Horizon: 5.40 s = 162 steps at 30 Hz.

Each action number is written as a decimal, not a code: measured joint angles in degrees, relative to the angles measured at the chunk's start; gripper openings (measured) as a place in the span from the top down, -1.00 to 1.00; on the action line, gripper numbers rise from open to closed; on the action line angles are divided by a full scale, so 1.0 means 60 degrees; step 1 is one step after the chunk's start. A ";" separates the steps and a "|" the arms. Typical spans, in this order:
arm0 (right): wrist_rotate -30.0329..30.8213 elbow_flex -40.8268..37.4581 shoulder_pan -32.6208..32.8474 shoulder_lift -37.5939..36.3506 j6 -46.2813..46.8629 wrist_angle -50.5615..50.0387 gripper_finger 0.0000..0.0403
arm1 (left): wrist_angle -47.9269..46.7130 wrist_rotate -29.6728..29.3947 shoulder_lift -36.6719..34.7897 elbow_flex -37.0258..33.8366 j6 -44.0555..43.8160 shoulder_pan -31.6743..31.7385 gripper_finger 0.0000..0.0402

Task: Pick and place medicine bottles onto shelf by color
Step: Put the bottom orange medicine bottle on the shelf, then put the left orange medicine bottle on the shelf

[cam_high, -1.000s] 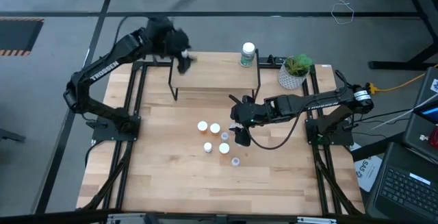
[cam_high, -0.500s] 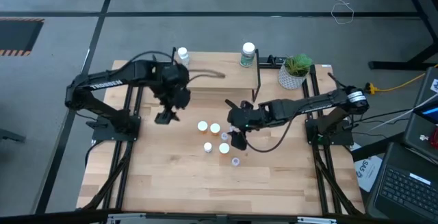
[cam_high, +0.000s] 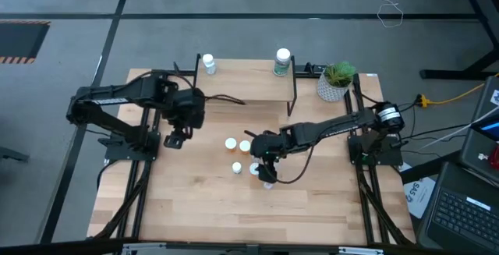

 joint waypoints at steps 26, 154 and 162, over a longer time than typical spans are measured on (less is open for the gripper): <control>0.1082 0.0000 0.0494 0.1492 -0.0717 0.0630 -0.34 | 0.0681 -0.1178 -0.1795 -0.1111 -0.0992 0.0002 -0.26; -0.1424 0.5100 -0.3537 -0.1619 -0.3183 -0.9069 -0.36 | 0.7636 -0.0369 0.0684 -0.4102 -0.0261 -0.0002 -0.26; -0.0694 0.1486 -0.2892 -0.3831 -0.1349 -0.6780 -0.36 | 0.8812 -0.0373 0.2090 -0.4357 -0.0300 -0.0025 -0.26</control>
